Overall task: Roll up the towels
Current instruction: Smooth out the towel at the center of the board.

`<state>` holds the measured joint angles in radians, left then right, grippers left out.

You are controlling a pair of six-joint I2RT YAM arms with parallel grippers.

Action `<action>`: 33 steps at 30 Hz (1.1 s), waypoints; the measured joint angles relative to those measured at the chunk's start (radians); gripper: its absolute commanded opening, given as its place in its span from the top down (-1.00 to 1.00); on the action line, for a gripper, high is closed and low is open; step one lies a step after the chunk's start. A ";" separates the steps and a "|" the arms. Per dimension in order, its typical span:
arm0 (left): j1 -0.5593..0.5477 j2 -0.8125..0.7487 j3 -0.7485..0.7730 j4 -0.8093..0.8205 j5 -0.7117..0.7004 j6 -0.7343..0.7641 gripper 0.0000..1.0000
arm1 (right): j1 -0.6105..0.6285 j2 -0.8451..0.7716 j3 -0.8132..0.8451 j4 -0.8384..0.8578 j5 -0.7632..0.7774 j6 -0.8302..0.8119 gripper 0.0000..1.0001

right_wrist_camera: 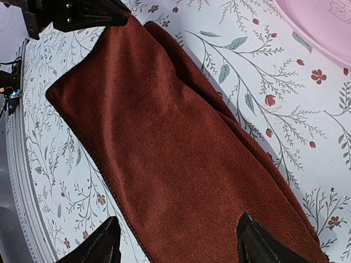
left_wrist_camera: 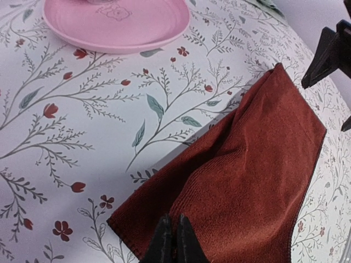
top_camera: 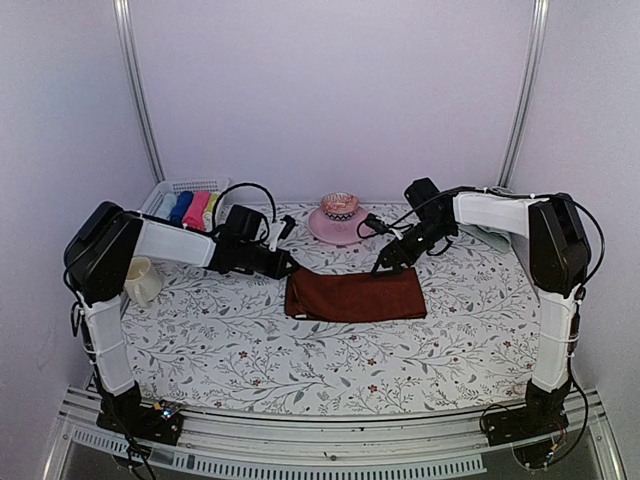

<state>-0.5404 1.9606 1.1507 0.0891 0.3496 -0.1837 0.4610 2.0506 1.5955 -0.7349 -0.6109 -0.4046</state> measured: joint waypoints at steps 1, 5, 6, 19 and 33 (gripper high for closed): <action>-0.001 0.000 0.007 -0.003 -0.003 0.002 0.90 | 0.000 0.000 0.000 0.000 0.000 0.000 -0.47; -0.002 0.005 0.038 -0.016 -0.021 0.017 0.90 | 0.000 0.000 0.000 0.001 0.000 0.000 -0.47; -0.002 0.011 0.048 -0.021 -0.024 0.020 0.90 | 0.000 0.000 0.000 0.002 0.000 0.000 -0.47; -0.003 0.078 0.077 -0.081 -0.101 0.045 0.59 | 0.001 0.008 0.000 0.002 -0.002 -0.001 -0.47; -0.036 -0.171 -0.056 -0.088 -0.239 0.017 -0.95 | 0.048 0.026 0.000 -0.006 -0.083 -0.045 -0.50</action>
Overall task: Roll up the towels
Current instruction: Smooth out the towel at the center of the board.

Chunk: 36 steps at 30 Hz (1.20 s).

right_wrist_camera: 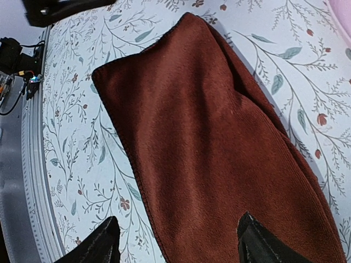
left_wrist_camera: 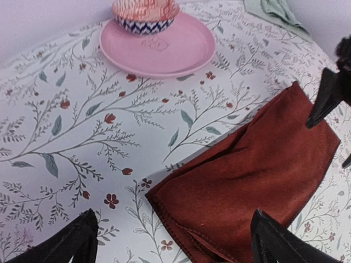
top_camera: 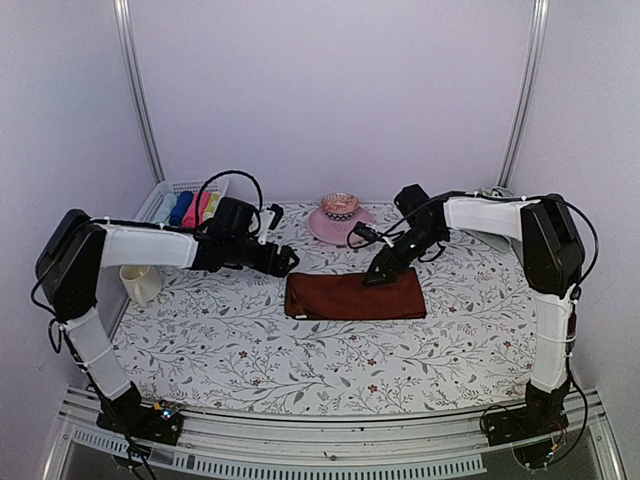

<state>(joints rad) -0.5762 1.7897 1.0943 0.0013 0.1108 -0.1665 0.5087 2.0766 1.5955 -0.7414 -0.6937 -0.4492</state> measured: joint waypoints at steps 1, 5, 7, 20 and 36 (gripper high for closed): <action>-0.018 -0.048 -0.026 0.008 -0.024 -0.006 -0.94 | 0.007 0.000 0.000 0.000 -0.002 0.000 -0.52; -0.154 -0.185 -0.114 0.042 -0.129 -0.034 -0.95 | 0.025 0.000 0.000 0.002 -0.005 0.004 -0.73; -0.224 -0.195 -0.146 0.049 -0.173 -0.056 -0.95 | 0.026 0.000 0.000 0.004 -0.004 0.009 -0.89; -0.410 0.040 -0.158 -0.032 -0.444 -0.148 -0.94 | 0.025 0.010 -0.031 0.072 0.035 0.059 -0.99; -0.409 -0.006 -0.200 0.037 -0.542 -0.168 -0.95 | -0.008 0.040 -0.039 0.107 0.058 0.094 -1.00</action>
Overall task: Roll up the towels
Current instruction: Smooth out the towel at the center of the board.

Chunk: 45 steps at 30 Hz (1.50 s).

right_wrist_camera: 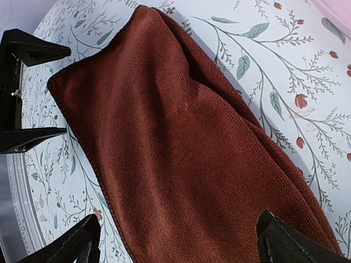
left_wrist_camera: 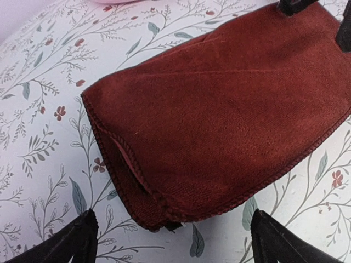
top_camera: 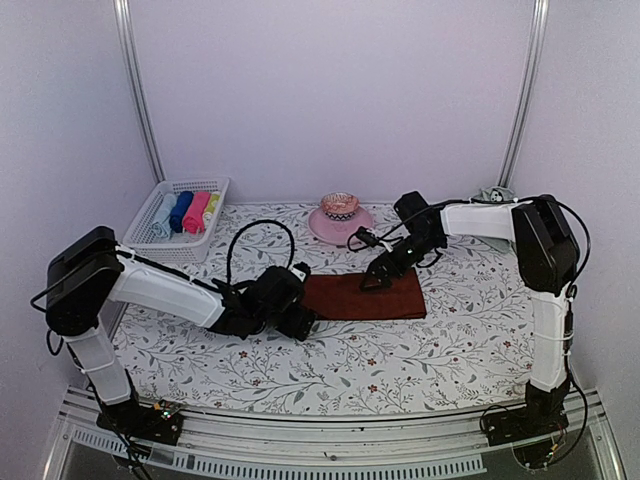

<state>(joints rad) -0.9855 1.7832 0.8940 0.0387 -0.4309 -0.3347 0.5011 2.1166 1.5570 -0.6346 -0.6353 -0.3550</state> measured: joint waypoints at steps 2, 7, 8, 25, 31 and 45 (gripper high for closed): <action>0.001 -0.011 -0.013 0.008 -0.001 -0.004 -0.95 | 0.000 0.000 0.000 0.001 0.002 0.000 -1.00; 0.014 -0.016 -0.018 0.014 -0.006 -0.016 -0.95 | 0.000 0.000 0.000 0.002 0.008 0.001 -1.00; 0.016 -0.015 -0.018 0.016 -0.009 -0.018 -0.95 | 0.000 0.000 0.000 0.003 0.009 0.001 -0.99; 0.025 -0.003 -0.041 -0.006 -0.084 -0.067 -0.94 | 0.000 0.002 0.000 0.007 0.025 0.001 -1.00; 0.025 -0.003 -0.061 -0.025 -0.094 -0.092 -0.94 | 0.000 0.002 0.000 0.007 0.028 0.001 -1.00; 0.021 -0.141 -0.142 -0.066 -0.103 -0.146 -0.91 | 0.000 0.016 0.000 0.007 0.041 0.000 -1.00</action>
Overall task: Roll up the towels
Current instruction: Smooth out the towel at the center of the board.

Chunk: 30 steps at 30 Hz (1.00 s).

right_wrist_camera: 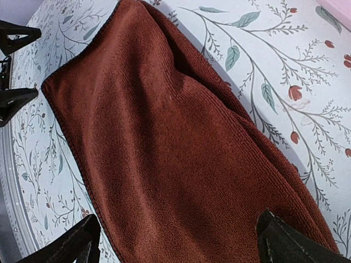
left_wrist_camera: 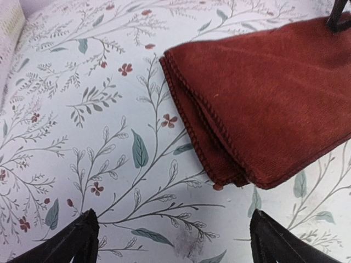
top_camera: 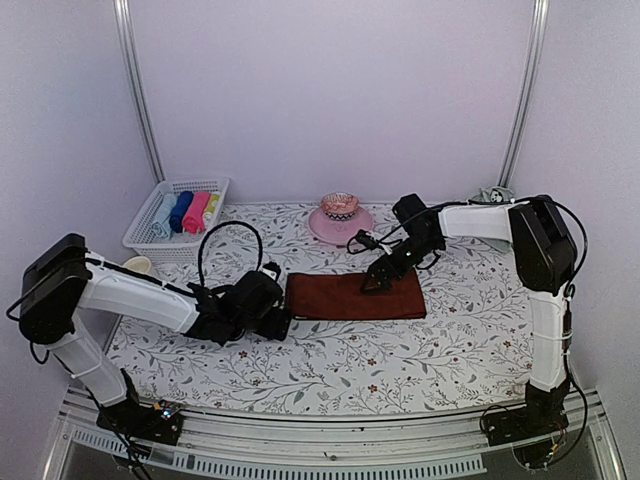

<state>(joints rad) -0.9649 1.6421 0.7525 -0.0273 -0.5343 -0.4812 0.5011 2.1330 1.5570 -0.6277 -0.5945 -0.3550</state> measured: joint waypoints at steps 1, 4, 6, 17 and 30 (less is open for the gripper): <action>-0.003 -0.022 0.000 -0.001 -0.001 0.001 -0.90 | 0.000 0.000 0.000 0.000 0.001 0.000 -1.00; -0.007 -0.083 0.002 -0.001 -0.001 0.010 -0.84 | 0.000 0.000 0.000 0.000 0.002 -0.001 -0.99; -0.008 -0.108 0.016 0.000 0.000 0.027 -0.75 | -0.002 -0.003 0.000 0.000 0.001 -0.001 -0.96; 0.092 0.069 0.226 0.116 0.219 0.145 0.56 | -0.077 -0.055 -0.001 0.000 -0.034 -0.003 -0.22; 0.195 0.366 0.426 0.142 0.456 0.204 1.00 | -0.129 -0.004 -0.002 0.005 -0.045 0.028 0.19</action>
<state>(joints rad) -0.7704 2.0079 1.1790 0.1150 -0.0784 -0.2768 0.3725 2.1292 1.5555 -0.6224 -0.6399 -0.3271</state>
